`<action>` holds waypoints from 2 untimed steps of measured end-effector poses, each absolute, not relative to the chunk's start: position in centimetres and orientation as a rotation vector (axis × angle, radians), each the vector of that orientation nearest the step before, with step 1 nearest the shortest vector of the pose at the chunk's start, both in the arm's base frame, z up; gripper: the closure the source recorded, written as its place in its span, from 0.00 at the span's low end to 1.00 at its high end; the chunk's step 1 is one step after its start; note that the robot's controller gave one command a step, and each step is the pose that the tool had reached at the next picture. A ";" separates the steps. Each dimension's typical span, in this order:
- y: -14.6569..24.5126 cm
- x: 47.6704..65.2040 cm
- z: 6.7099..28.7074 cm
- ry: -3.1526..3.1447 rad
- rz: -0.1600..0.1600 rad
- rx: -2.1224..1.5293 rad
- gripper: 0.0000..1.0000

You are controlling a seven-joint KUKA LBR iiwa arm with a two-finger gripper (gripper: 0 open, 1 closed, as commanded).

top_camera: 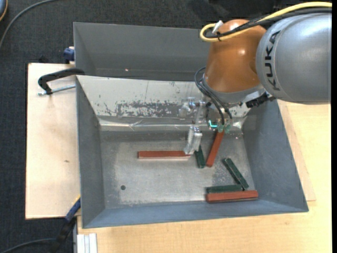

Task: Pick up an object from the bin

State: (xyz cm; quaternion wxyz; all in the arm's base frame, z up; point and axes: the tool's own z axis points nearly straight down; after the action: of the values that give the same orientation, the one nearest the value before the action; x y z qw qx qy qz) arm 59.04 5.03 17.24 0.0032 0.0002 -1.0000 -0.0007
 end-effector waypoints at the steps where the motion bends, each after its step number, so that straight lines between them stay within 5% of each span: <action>1: 6.1 55.8 6.6 -3.131 -0.002 -0.113 0.00; 2: 8.8 55.8 10.3 -3.148 -0.006 -0.114 0.00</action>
Offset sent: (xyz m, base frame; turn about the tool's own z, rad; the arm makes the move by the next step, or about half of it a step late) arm -0.0296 0.0098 -0.1024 0.0733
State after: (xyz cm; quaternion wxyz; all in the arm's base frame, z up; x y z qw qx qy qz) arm 55.77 8.78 10.30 -0.0041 -0.0362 -0.9993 -0.0020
